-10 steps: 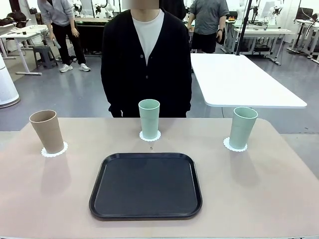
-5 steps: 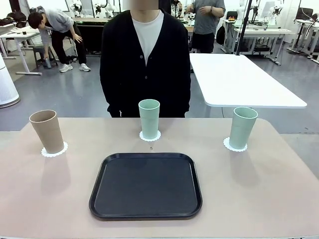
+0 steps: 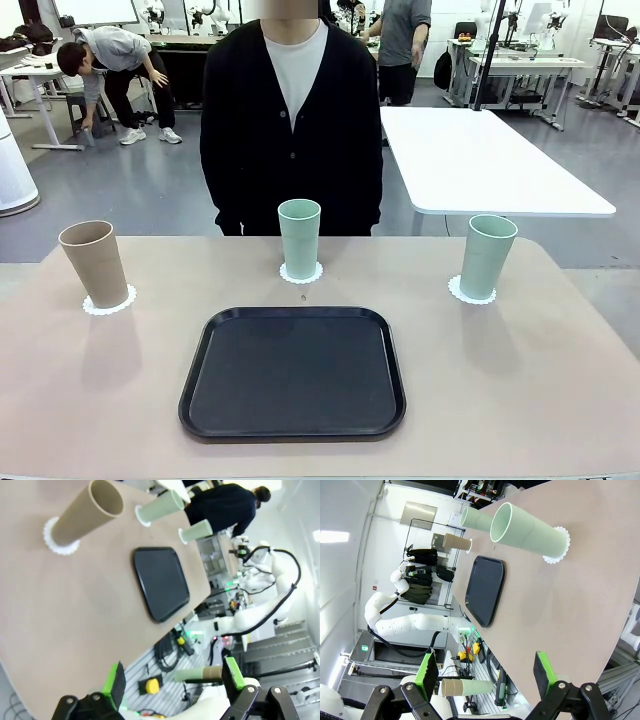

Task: Place coasters on the table and set cups on them.
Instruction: Take one Reusable plastic cup from the Flat Tray and place it on a coaster set by the human.

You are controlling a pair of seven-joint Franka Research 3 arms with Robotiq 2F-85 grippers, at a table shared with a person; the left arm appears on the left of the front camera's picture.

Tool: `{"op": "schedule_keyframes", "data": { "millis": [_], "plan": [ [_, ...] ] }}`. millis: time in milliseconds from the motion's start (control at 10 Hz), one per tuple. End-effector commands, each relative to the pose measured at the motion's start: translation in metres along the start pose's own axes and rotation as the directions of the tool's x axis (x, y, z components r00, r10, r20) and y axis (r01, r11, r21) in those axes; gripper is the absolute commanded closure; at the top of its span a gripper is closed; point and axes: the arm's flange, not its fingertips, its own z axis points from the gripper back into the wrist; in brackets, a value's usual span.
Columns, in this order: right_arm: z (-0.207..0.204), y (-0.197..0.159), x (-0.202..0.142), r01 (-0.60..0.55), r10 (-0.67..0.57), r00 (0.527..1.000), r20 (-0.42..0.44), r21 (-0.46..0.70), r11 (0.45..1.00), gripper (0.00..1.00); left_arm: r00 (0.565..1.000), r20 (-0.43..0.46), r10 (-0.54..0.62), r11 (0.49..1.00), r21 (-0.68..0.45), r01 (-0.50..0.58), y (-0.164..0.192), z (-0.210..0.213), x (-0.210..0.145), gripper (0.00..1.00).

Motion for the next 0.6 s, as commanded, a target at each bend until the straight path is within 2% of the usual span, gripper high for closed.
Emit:
{"op": "schedule_keyframes", "data": {
  "millis": [0, 500],
  "plan": [
    [-0.0014, 0.0005, 0.0002, 0.0, -0.001, 1.0, 0.008, 0.001, 1.0, 0.0, 1.0, 0.001, -0.004, 1.0, -0.004, 0.004, -0.0003, 0.0018, -0.0021, 0.0],
    [-0.0014, 0.0005, 0.0002, 0.0, -0.001, 1.0, 0.008, 0.001, 1.0, 0.0, 1.0, 0.001, -0.004, 1.0, -0.004, 0.004, -0.0003, 0.0018, -0.0021, 0.0]
  ]
}}
